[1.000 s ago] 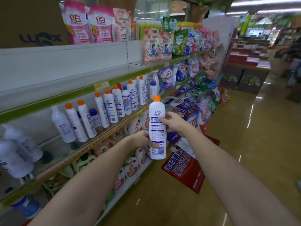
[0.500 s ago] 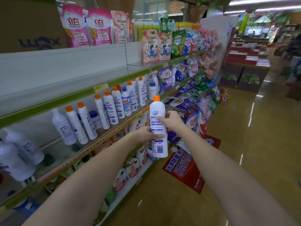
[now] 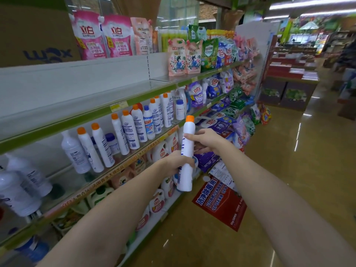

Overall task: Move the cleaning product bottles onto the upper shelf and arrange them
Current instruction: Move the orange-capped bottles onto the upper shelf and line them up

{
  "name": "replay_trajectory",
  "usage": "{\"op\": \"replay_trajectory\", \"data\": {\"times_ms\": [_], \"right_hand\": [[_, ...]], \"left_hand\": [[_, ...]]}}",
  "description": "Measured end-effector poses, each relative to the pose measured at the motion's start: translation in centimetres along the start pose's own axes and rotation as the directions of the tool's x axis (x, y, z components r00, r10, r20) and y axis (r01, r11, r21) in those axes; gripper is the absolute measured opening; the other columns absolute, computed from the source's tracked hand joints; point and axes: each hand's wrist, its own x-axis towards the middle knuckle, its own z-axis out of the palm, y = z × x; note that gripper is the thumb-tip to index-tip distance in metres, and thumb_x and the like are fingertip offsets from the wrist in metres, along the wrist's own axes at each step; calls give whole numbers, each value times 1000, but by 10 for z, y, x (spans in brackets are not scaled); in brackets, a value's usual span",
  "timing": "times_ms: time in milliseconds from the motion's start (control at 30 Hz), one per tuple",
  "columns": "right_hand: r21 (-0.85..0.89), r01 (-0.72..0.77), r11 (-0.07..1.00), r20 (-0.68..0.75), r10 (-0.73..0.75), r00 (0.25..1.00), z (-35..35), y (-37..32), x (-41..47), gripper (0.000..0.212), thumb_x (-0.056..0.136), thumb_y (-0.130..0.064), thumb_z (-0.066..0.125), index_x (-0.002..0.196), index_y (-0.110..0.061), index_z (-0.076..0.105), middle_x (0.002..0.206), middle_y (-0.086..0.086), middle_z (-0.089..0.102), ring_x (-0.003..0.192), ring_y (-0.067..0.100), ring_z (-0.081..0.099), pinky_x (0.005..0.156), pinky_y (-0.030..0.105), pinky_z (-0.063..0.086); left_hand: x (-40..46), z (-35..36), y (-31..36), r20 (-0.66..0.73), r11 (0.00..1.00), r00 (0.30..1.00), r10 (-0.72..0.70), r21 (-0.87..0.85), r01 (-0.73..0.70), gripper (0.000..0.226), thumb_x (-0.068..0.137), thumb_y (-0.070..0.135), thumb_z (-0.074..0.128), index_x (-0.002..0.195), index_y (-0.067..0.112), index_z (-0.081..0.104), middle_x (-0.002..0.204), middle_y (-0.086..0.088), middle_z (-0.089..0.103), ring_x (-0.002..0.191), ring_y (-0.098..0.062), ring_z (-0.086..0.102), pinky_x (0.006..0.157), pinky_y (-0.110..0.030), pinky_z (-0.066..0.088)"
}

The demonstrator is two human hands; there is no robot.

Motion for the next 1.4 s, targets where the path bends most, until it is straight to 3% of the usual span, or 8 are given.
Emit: {"op": "replay_trajectory", "data": {"times_ms": [233, 400, 567, 767, 900, 1133, 1300, 1400], "right_hand": [[24, 65, 998, 20, -66, 998, -8, 1, 0, 97, 53, -53, 94, 130, -6, 57, 118, 10, 69, 105, 26, 70, 89, 45, 61], [-174, 64, 983, -117, -85, 990, -4, -4, 3, 108, 33, -68, 90, 119, -12, 58, 106, 6, 69, 93, 24, 70, 68, 37, 60], [-242, 50, 969, -154, -89, 984, -9, -1, 9, 117, 26, -77, 84, 121, -13, 56, 109, 6, 66, 96, 25, 69, 72, 45, 64], [-124, 83, 989, -176, -105, 979, -19, 6, 17, 109, 35, -72, 84, 122, -11, 62, 112, 9, 71, 96, 27, 72, 74, 49, 64], [-41, 65, 997, -206, -72, 976, -12, 7, 23, 70, 65, -52, 90, 113, -11, 60, 116, 12, 70, 99, 30, 71, 80, 52, 62], [-28, 132, 991, -180, -135, 974, 38, -13, 23, 67, 74, -48, 86, 124, -9, 62, 112, 6, 69, 100, 26, 69, 85, 48, 61], [-125, 184, 975, -149, -202, 968, 81, -34, 10, 56, 79, -53, 80, 112, -10, 64, 106, 7, 72, 89, 21, 69, 74, 41, 61], [-219, 315, 923, -16, -326, 945, 108, -59, 1, 57, 86, -46, 77, 126, -11, 60, 117, 6, 69, 99, 20, 67, 82, 37, 59]], "left_hand": [[-6, -1, 9, 229, 995, 973, -14, -97, 37, 56, 72, -7, 72, 124, 4, 53, 120, -24, 59, 117, -38, 59, 107, -58, 44], [-2, 1, 9, 204, 998, 979, -4, -64, 18, 46, 83, -13, 65, 124, 6, 62, 125, -17, 68, 117, -33, 64, 98, -49, 53], [1, 2, 9, 131, 999, 991, 9, 35, -14, 45, 83, -5, 73, 123, 11, 63, 121, -8, 71, 116, -26, 65, 102, -48, 52], [7, -6, 3, 41, 998, 998, 45, -36, -43, 45, 82, -7, 73, 125, 3, 63, 117, -12, 73, 114, -28, 68, 104, -53, 49], [-1, -11, 2, -46, 997, 997, 60, -35, -62, 42, 84, 1, 75, 125, 5, 64, 115, -10, 74, 111, -27, 69, 103, -53, 51], [-31, -34, -6, -207, 992, 975, 79, -76, -97, 45, 84, -1, 74, 126, 8, 64, 115, -9, 74, 110, -28, 69, 98, -51, 54], [-68, -65, -13, -274, 988, 955, 116, -63, -138, 40, 85, -1, 74, 123, 9, 66, 113, -8, 75, 106, -26, 70, 92, -45, 57], [-96, -92, -19, -300, 981, 943, 143, -86, -176, 37, 86, 2, 73, 121, 9, 66, 111, -7, 75, 102, -26, 72, 85, -41, 59]]}}
